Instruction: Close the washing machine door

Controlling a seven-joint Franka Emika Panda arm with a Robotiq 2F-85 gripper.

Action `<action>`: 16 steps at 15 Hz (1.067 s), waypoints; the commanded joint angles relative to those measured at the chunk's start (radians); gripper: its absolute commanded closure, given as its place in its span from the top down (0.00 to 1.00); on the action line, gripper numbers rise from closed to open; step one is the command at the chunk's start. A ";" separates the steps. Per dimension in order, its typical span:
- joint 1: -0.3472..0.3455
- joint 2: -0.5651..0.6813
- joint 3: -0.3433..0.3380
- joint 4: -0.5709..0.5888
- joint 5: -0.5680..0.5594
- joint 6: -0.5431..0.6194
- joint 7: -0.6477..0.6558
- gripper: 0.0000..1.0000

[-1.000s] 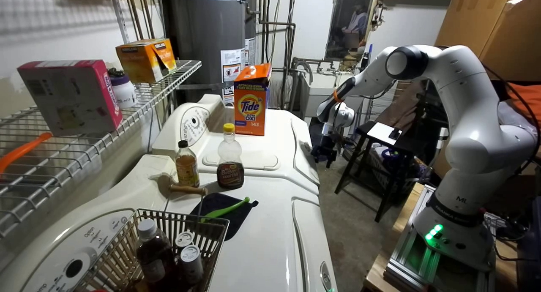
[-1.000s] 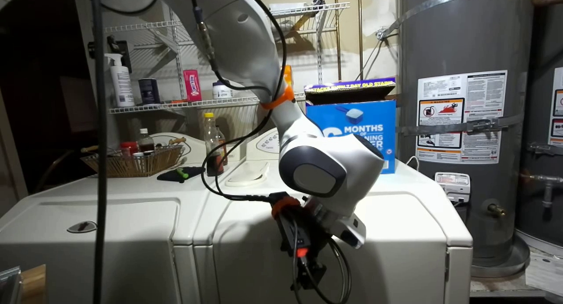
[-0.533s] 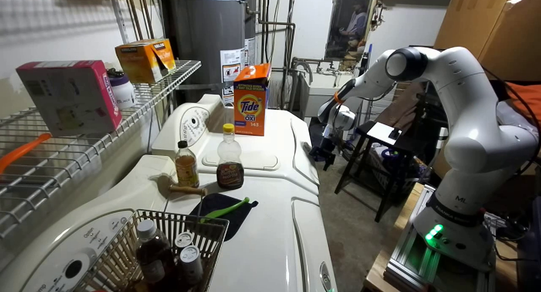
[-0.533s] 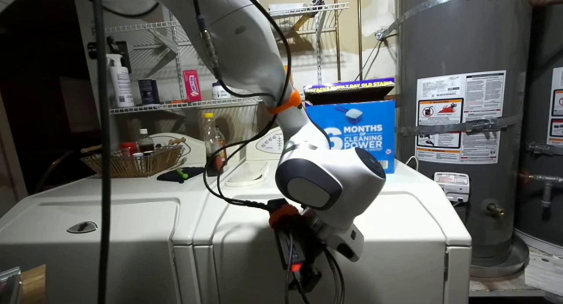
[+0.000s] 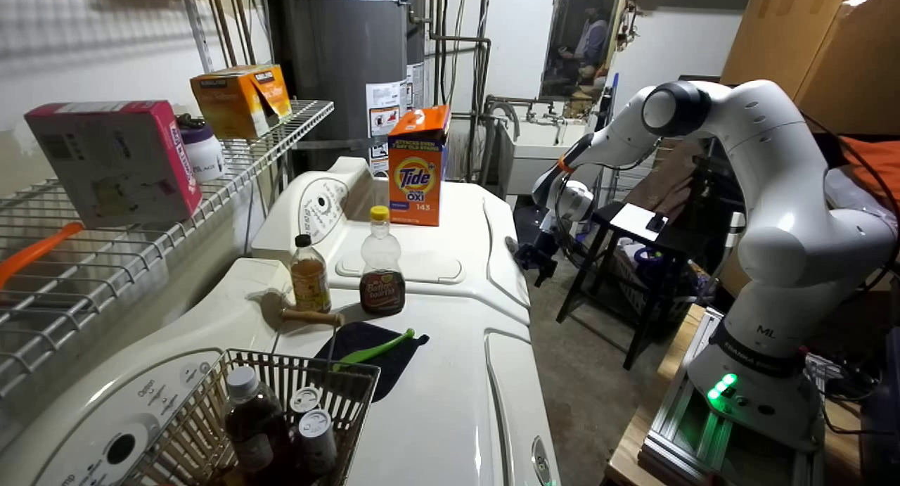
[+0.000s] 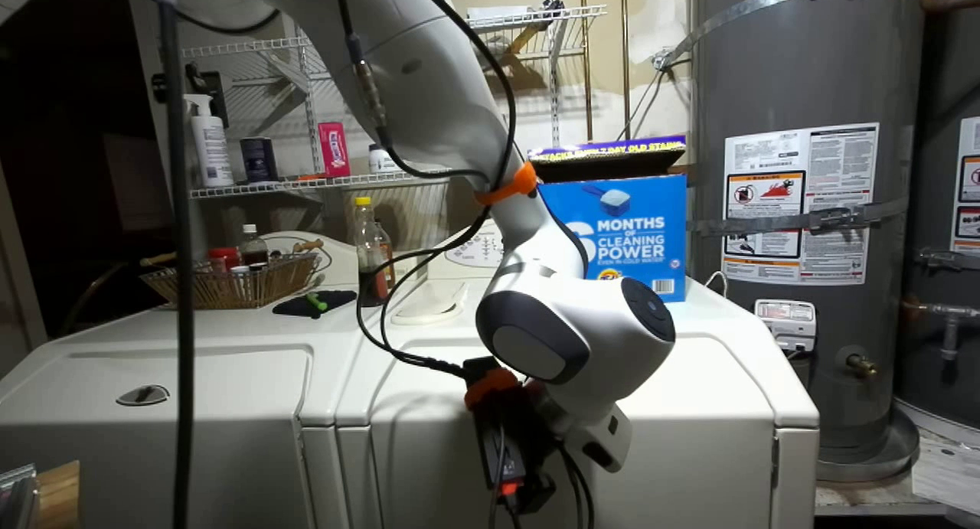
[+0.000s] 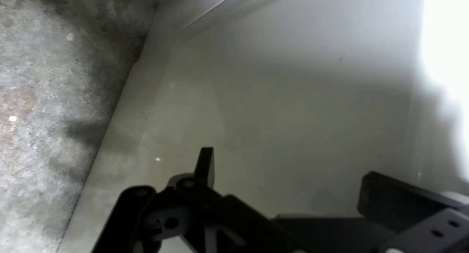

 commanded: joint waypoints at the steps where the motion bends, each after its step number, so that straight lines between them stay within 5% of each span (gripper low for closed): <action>1: 0.068 0.077 0.054 0.053 0.106 0.070 0.019 1.00; 7: 0.096 0.060 0.035 0.040 0.119 0.107 0.029 1.00; 16: 0.067 -0.225 -0.013 -0.230 0.062 0.264 -0.067 1.00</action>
